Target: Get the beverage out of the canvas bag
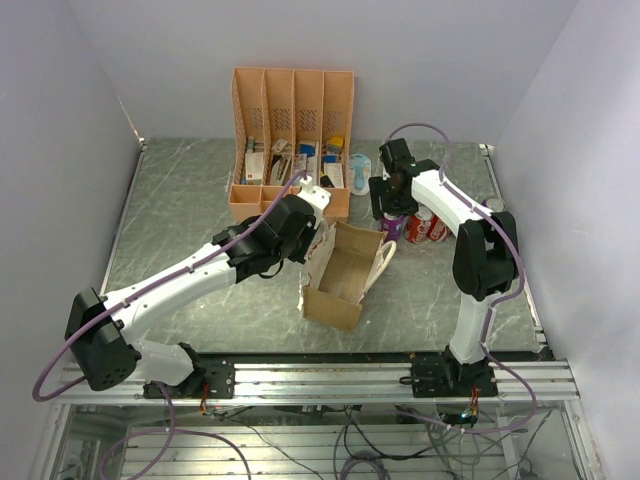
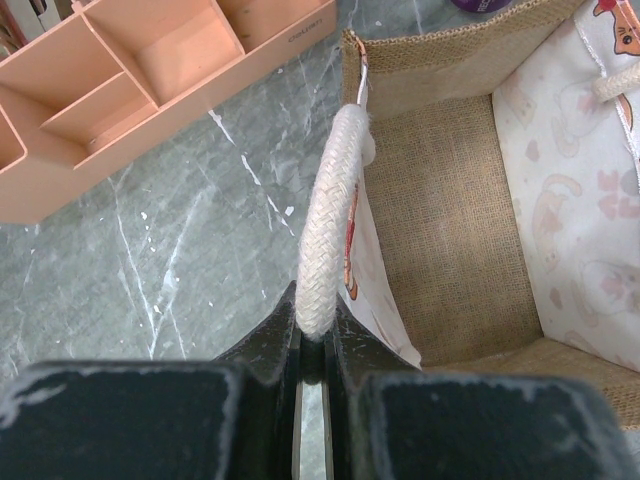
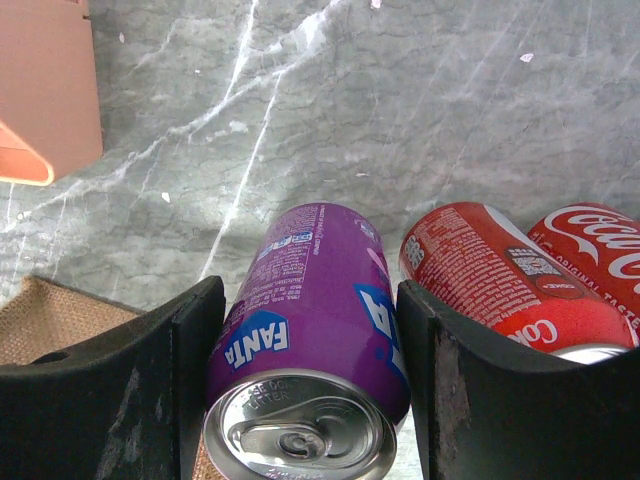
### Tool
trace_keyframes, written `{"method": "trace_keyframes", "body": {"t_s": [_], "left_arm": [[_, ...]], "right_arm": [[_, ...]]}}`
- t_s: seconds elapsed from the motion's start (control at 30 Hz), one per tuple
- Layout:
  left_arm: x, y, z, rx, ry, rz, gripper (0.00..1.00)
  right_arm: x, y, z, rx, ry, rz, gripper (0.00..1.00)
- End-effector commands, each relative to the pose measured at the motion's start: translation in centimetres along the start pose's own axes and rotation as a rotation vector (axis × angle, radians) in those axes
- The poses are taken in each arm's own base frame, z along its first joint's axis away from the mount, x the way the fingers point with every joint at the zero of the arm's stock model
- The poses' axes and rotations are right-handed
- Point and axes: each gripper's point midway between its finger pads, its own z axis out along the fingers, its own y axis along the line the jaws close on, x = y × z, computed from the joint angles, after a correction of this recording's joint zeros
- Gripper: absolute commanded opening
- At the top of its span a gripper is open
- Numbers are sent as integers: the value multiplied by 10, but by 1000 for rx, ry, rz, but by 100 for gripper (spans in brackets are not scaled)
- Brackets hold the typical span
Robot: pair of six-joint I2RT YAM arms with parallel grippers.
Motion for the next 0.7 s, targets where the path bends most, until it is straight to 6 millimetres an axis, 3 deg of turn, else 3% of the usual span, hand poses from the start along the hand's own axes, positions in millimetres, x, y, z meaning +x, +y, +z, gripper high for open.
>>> {"method": "trace_keyframes", "body": {"t_s": [0.0,0.53,0.67], "left_arm": [[-6,-2,2,-4,-14,7,14],[-6,-2,3,-4,-12,6,20],[-6,-1,2,-7,-13,7,22]], "right_arm": [[-18,0,-9,-20,-55,9,3],[-2,-3,-1,-7,-22,8,21],[-1,-4,0,-8,-19,8,31]]}}
